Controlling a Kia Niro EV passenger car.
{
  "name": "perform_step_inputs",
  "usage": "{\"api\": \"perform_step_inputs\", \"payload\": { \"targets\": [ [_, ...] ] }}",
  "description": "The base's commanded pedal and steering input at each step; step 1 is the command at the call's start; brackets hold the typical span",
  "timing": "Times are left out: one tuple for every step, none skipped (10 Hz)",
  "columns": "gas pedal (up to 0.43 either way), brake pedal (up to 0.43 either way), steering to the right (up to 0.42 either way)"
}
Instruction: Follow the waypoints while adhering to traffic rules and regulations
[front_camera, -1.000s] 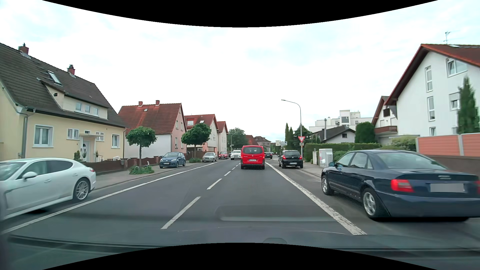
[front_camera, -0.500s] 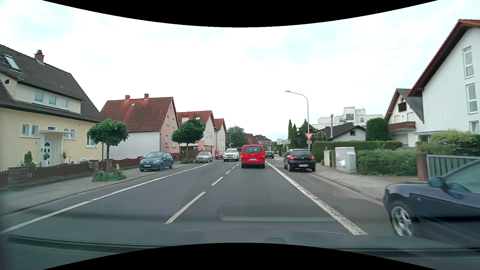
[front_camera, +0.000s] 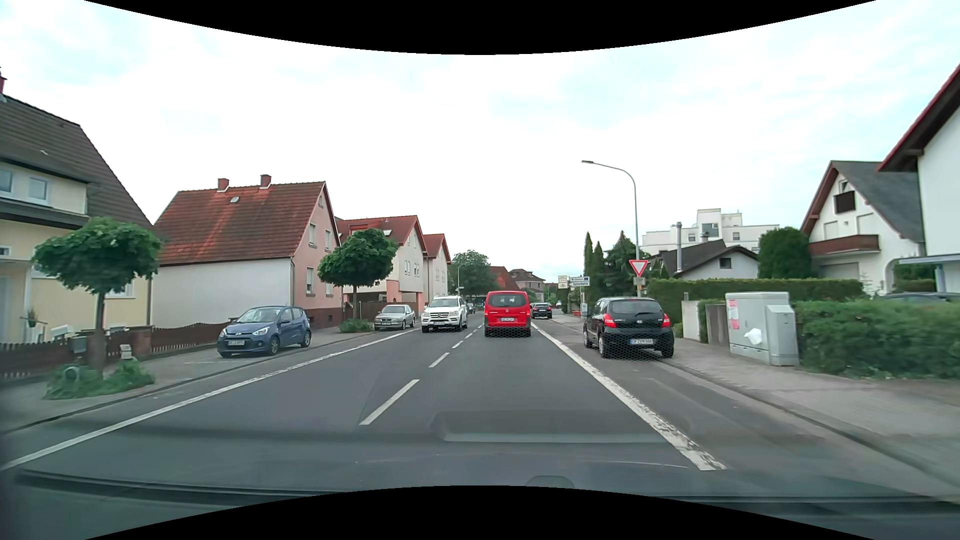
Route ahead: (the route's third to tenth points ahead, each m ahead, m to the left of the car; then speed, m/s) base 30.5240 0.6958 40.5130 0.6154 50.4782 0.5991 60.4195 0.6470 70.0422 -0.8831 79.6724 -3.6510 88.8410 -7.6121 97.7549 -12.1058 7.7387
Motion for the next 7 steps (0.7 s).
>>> {"api": "perform_step_inputs", "payload": {
  "targets": [
    [0.028,0.000,-0.006],
    [0.028,0.000,-0.006],
    [0.028,0.000,-0.006],
    [0.028,0.000,-0.006],
    [0.028,0.000,-0.006],
    [0.028,0.000,-0.006],
    [0.028,0.000,-0.006]
  ]
}}
